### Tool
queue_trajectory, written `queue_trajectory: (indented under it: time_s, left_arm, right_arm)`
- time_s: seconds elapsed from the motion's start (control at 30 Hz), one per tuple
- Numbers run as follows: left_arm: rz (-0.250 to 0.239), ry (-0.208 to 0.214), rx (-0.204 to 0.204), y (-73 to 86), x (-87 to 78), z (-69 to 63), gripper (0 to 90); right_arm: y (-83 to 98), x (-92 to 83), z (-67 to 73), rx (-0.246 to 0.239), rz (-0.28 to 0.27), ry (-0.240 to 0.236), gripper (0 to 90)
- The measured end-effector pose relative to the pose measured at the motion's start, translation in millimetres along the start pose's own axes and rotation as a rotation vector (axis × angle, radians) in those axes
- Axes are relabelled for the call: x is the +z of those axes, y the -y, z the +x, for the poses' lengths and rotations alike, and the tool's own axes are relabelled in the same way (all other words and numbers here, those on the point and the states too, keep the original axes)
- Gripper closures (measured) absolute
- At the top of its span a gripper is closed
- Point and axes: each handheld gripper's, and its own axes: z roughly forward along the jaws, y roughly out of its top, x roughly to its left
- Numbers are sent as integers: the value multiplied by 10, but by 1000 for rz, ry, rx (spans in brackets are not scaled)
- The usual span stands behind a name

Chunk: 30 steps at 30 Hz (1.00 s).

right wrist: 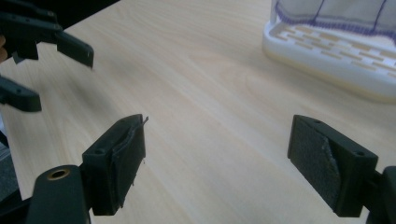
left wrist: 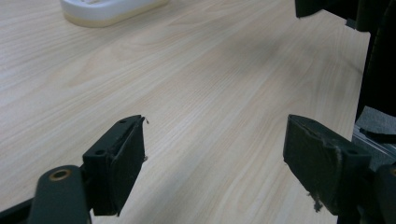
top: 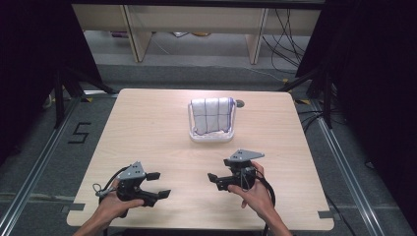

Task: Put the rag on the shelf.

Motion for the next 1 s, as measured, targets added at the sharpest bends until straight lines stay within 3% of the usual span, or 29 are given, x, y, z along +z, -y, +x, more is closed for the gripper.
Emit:
queue_trajectory:
  time_s: [0.07,0.1,0.2,0.23,0.33,0.5,0.53,0.57,0.6,0.67,0.7,0.83,1.0]
  left_arm:
    - [-1,2,-13,60,-8,0,202]
    - [5,2,-21,84,-6,-8,204]
    - [18,-1,-19,136,-3,-40,206]
    - [29,-1,-16,148,-13,-59,206]
    - [16,1,-6,184,-29,-110,206]
    - [65,-20,49,263,-55,-190,204]
    - [67,-18,60,279,-47,-196,204]
    - [84,-21,72,288,-55,-221,204]
    - [86,-25,85,292,-56,-227,204]
    - [79,-16,91,287,-58,-247,204]
    - [86,-13,100,281,-66,-237,204]
    - [74,-21,70,294,-60,-228,204]
    - [71,-14,66,289,-59,-206,202]
  right_arm:
    - [82,-16,19,4,10,8,200]
    - [129,-12,23,-4,16,-15,200]
    - [217,-57,54,-1,43,13,198]
    - [241,-51,45,-7,35,-1,198]
    - [327,-93,34,-5,49,22,193]
    - [503,-162,27,26,59,18,200]
    - [552,-188,60,51,61,30,207]
    - [574,-198,41,27,54,22,206]
    - [600,-241,60,21,60,48,205]
    - [627,-283,66,9,47,37,201]
    - [638,-307,80,12,40,55,199]
    - [679,-361,95,16,34,58,196]
    - [697,-355,89,12,57,62,192]
